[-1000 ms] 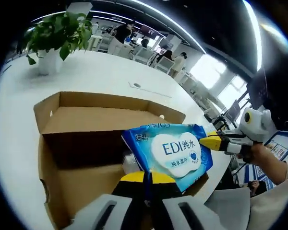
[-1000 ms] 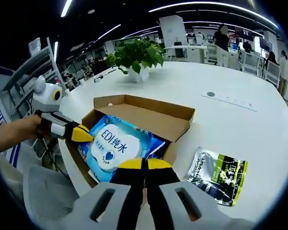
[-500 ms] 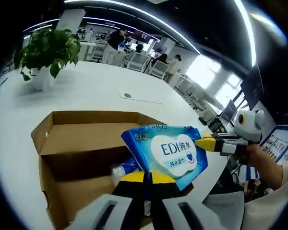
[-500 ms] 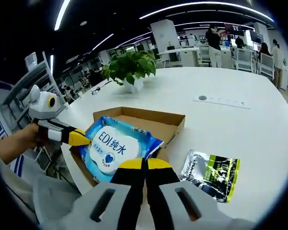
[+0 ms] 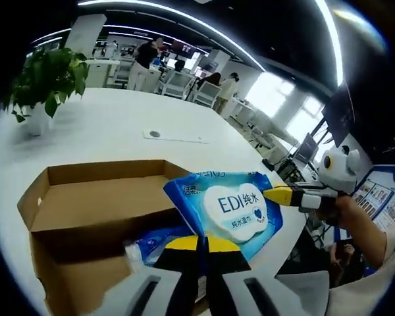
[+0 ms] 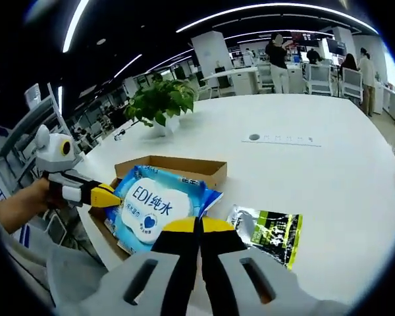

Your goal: Operate the shoe box by opening the lid, removing the specified soft item, and placing it in the target area until the item is outside and the box remains undamaged.

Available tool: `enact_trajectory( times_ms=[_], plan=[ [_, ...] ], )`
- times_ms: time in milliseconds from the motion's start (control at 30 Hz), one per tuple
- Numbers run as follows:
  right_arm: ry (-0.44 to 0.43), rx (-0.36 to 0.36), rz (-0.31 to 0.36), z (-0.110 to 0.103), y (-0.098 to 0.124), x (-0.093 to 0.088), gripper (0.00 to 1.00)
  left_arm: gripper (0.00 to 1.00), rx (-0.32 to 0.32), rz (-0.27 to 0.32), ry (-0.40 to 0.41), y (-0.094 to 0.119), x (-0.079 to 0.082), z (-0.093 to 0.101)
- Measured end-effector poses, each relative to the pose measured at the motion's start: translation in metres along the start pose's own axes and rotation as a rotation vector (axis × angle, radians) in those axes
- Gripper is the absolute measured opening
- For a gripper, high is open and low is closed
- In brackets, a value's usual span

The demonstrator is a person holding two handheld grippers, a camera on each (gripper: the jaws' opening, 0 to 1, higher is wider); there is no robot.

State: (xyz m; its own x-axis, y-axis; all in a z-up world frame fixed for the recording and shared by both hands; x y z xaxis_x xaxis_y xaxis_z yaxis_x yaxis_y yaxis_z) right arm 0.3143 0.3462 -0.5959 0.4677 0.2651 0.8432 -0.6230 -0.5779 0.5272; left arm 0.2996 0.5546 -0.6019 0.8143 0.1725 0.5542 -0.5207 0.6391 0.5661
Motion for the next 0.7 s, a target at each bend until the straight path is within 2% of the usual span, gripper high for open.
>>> enact_trajectory(
  times_ms=[700],
  plan=[
    [-0.032,-0.087,-0.041,0.048,0.028,-0.02,0.0,0.0,-0.033,-0.061,-0.047,-0.049,-0.005,0.042]
  ],
)
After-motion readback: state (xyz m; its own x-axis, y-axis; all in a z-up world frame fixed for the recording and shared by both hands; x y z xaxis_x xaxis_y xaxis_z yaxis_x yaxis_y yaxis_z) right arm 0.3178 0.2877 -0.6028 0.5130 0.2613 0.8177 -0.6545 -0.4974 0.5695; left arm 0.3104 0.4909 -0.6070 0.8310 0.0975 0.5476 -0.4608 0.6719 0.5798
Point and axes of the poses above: the point that each gripper's makers call its tool centre point, and the gripper's own axes: y roughly backward along the fingers, z roughly to its right, x roughly out of its top, the point moved 6 cm from there along y, roughly backward along the fingers, and after that the axes turned 14 degrees about y, right-handed, at the moved point
